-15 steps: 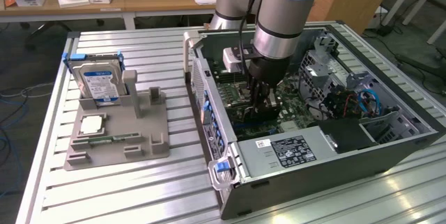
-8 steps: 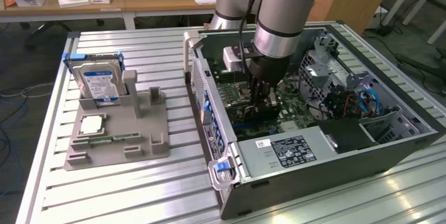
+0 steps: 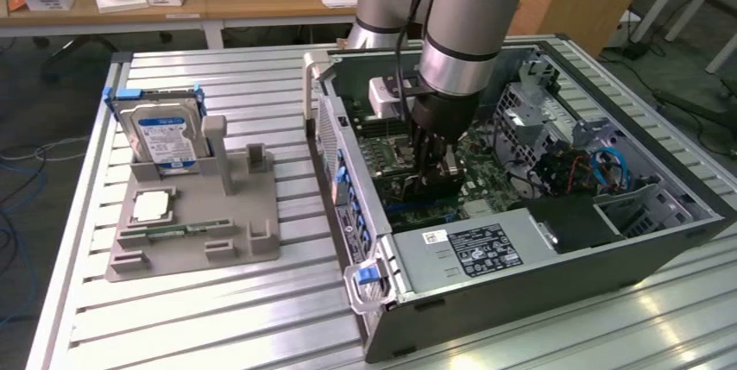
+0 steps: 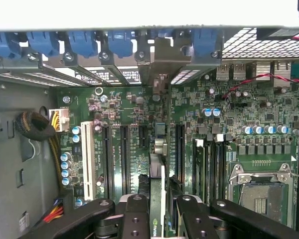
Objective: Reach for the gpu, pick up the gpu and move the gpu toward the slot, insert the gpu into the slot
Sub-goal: 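Insert the gpu into the slot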
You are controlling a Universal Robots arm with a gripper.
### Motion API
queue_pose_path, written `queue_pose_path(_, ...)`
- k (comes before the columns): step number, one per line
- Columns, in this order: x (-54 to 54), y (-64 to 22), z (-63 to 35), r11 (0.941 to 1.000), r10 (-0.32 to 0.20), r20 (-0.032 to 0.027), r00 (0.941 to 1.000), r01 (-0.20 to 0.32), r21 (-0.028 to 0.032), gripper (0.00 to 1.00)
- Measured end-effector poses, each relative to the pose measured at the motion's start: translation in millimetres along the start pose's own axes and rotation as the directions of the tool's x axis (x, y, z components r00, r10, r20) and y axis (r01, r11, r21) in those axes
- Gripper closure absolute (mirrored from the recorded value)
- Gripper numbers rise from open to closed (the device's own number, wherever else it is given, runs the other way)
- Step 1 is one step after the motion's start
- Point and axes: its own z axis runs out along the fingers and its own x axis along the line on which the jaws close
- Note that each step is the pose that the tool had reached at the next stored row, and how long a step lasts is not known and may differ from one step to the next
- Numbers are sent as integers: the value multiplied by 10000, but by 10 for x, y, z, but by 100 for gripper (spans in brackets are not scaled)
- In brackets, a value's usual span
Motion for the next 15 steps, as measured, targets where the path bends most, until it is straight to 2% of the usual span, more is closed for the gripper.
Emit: queue_pose_path(15,-7,2,62,9999,-102,17,9999,102,-3,74)
